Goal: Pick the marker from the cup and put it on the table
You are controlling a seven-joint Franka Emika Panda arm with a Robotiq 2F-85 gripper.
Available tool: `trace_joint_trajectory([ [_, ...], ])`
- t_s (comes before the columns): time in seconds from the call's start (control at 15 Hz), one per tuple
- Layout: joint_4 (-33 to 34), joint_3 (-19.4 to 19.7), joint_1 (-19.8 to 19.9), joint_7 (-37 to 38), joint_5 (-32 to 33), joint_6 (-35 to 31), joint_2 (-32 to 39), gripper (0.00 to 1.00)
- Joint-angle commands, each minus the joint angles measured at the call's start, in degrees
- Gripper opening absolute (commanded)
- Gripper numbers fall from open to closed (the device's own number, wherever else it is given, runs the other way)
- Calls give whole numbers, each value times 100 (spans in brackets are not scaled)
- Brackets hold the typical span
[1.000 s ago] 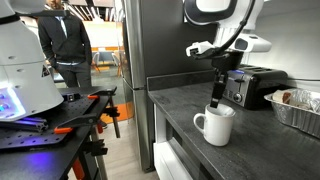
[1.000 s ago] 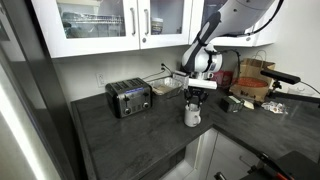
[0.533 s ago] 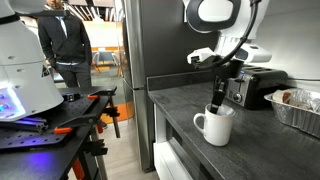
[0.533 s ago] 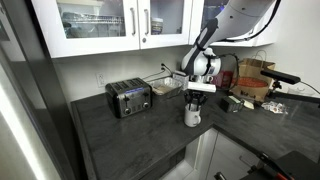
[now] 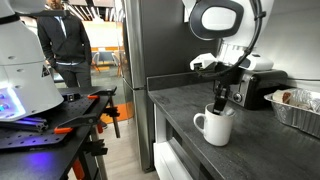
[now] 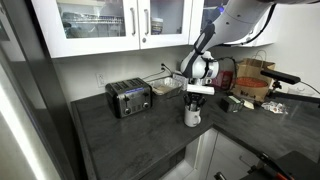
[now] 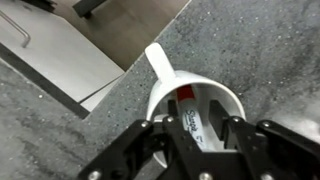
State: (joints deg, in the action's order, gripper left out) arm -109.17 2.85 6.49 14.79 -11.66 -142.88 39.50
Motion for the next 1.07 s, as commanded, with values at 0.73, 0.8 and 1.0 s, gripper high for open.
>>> trace_joint_trajectory([
  [0.73, 268, 69, -62, -124, -6, -166, 250, 0],
  [0.8, 269, 71, -65, -127, -1, -172, 252, 0],
  [1.0, 230, 141, -152, -63, 99, -179, 222, 0],
])
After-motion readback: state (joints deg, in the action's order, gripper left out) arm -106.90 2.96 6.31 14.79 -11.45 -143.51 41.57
